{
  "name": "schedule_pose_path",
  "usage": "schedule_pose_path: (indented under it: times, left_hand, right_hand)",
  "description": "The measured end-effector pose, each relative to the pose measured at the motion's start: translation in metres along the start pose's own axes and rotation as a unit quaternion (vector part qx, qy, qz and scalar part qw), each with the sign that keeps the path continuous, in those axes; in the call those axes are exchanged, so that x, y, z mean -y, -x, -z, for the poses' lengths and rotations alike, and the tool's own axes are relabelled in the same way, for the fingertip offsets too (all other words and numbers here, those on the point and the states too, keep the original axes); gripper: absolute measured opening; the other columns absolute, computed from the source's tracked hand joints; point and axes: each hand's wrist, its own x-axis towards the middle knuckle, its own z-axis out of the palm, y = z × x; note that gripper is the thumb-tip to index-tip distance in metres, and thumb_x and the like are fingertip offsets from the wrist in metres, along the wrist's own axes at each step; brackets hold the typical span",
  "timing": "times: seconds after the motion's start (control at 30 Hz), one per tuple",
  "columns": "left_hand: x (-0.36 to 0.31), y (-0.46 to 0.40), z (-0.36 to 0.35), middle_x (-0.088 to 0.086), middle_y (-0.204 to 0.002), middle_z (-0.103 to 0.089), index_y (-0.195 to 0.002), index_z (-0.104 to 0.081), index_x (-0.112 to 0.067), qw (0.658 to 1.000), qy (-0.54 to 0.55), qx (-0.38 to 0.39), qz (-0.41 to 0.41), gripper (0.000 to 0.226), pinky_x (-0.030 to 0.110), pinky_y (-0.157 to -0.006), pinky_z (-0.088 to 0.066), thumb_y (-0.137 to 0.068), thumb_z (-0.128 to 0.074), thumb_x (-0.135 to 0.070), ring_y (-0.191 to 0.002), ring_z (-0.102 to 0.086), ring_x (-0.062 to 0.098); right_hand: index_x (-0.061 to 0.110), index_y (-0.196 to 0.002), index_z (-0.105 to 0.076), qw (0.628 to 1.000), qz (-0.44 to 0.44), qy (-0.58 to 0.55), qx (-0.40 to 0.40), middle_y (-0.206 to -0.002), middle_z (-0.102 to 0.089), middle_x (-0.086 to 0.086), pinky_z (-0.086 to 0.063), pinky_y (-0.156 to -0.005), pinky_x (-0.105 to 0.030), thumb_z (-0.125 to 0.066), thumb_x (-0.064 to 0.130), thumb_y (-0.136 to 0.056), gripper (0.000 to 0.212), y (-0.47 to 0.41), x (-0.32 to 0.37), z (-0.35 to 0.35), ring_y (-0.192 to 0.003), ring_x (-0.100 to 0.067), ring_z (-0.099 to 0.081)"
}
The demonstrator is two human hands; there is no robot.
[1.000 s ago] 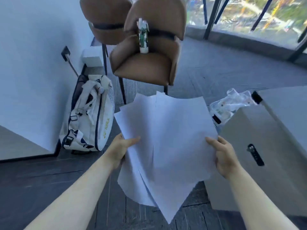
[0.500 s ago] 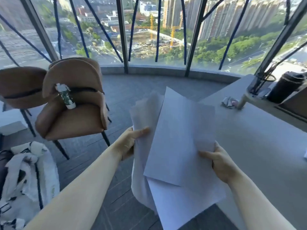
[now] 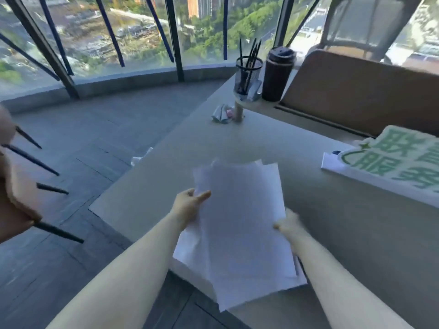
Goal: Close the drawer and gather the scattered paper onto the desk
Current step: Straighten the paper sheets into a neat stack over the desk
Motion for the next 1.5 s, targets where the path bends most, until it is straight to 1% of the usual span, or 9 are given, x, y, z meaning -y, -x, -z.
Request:
schedule_pose_path:
  times: [0.2,0.33,0.43,0.57,0.7,0.83,1.07,1.4,1.5]
  left_hand:
    - [0.002,-0.021,0.006,0.015,-0.099,-0.074,-0.101,-0.070,-0.002,0.989,-0.098,0.076,0.083,0.049,0.033,-0.069,-0.059,-0.054,-0.080,-0.005,-0.077,-0.071,0.026]
    - [-0.018,-0.041,0.009,-0.003,-0.075,-0.074,-0.095,-0.070,-0.006,0.991,-0.119,0.049,-0.040,0.041,0.034,-0.072,-0.058,-0.055,-0.080,-0.012,-0.076,-0.067,0.019]
    - [-0.030,-0.053,0.011,-0.010,-0.060,-0.072,-0.089,-0.071,-0.001,0.990,-0.110,0.063,-0.064,0.021,0.024,-0.059,-0.058,-0.071,-0.080,-0.005,-0.073,-0.066,0.021]
    - [-0.037,-0.064,0.034,0.005,-0.083,-0.078,-0.095,-0.073,-0.005,0.982,-0.119,0.148,-0.015,0.019,0.023,-0.062,-0.058,-0.076,-0.077,-0.010,-0.073,-0.073,0.017]
    - [-0.036,-0.077,0.050,-0.001,-0.083,-0.076,-0.096,-0.072,-0.015,0.982,-0.072,0.174,0.016,0.013,0.024,-0.061,-0.055,-0.083,-0.069,-0.013,-0.067,-0.071,0.012]
    - [-0.022,-0.080,0.050,0.004,-0.066,-0.059,-0.074,-0.067,-0.014,0.993,-0.111,0.045,0.006,0.012,0.018,-0.045,-0.034,-0.083,-0.069,-0.022,-0.053,-0.048,0.018]
    - [-0.004,-0.076,0.053,0.010,-0.089,-0.072,-0.098,-0.072,-0.011,0.983,-0.101,0.088,0.126,0.020,0.037,-0.073,-0.051,-0.081,-0.062,-0.015,-0.079,-0.066,0.028]
    - [-0.097,-0.073,0.027,0.000,-0.070,-0.065,-0.075,-0.069,-0.016,0.990,-0.019,0.013,-0.139,0.009,0.030,-0.067,-0.042,-0.080,-0.062,-0.015,-0.070,-0.055,0.017]
    - [-0.148,-0.056,0.002,-0.004,-0.074,-0.060,-0.077,-0.068,-0.012,0.963,-0.101,0.091,-0.233,0.015,0.030,-0.073,-0.037,-0.074,-0.066,-0.026,-0.074,-0.050,0.010]
  right_hand:
    - [0.006,-0.095,-0.061,1.000,-0.003,0.008,-0.011,-0.084,-0.062,-0.016,-0.040,-0.063,-0.031,-0.052,-0.011,-0.075,0.027,-0.015,-0.007,-0.006,-0.070,-0.024,-0.053]
    - [0.006,-0.091,-0.066,0.999,0.028,0.020,-0.041,-0.091,-0.069,-0.027,-0.047,-0.062,-0.040,-0.054,-0.005,-0.076,0.022,-0.017,0.002,-0.011,-0.085,-0.045,-0.067]
    - [0.020,-0.078,-0.064,0.990,0.083,0.057,-0.097,-0.084,-0.071,-0.013,-0.049,-0.064,-0.037,-0.055,0.000,-0.081,0.022,-0.025,0.017,-0.010,-0.077,-0.033,-0.066]
    - [0.021,-0.105,-0.065,0.980,0.155,0.092,-0.087,-0.103,-0.068,0.001,-0.044,-0.070,-0.027,-0.055,0.003,-0.087,0.027,-0.036,0.042,-0.006,-0.088,-0.018,-0.062]
    - [0.006,-0.108,-0.064,0.978,0.107,0.131,-0.118,-0.106,-0.069,-0.015,-0.043,-0.071,-0.034,-0.054,0.011,-0.090,0.022,-0.048,0.038,-0.001,-0.092,-0.030,-0.063]
    - [0.014,-0.098,-0.069,0.986,0.070,0.060,-0.136,-0.096,-0.071,-0.008,-0.045,-0.067,-0.030,-0.059,0.009,-0.086,0.017,-0.039,0.027,-0.003,-0.082,-0.023,-0.063]
    - [0.003,-0.100,-0.064,0.993,-0.005,0.014,-0.114,-0.090,-0.064,-0.018,-0.039,-0.062,-0.031,-0.047,-0.008,-0.083,0.027,-0.038,0.001,-0.004,-0.075,-0.024,-0.054]
    - [0.013,-0.111,-0.062,0.979,-0.016,-0.084,-0.186,-0.094,-0.068,-0.007,-0.050,-0.072,-0.036,-0.045,-0.005,-0.083,0.038,-0.037,-0.005,0.018,-0.089,-0.032,-0.065]
    - [0.014,-0.105,-0.064,0.986,-0.026,-0.080,-0.146,-0.094,-0.069,-0.011,-0.049,-0.067,-0.035,-0.048,-0.001,-0.083,0.032,-0.029,-0.001,0.018,-0.082,-0.030,-0.065]
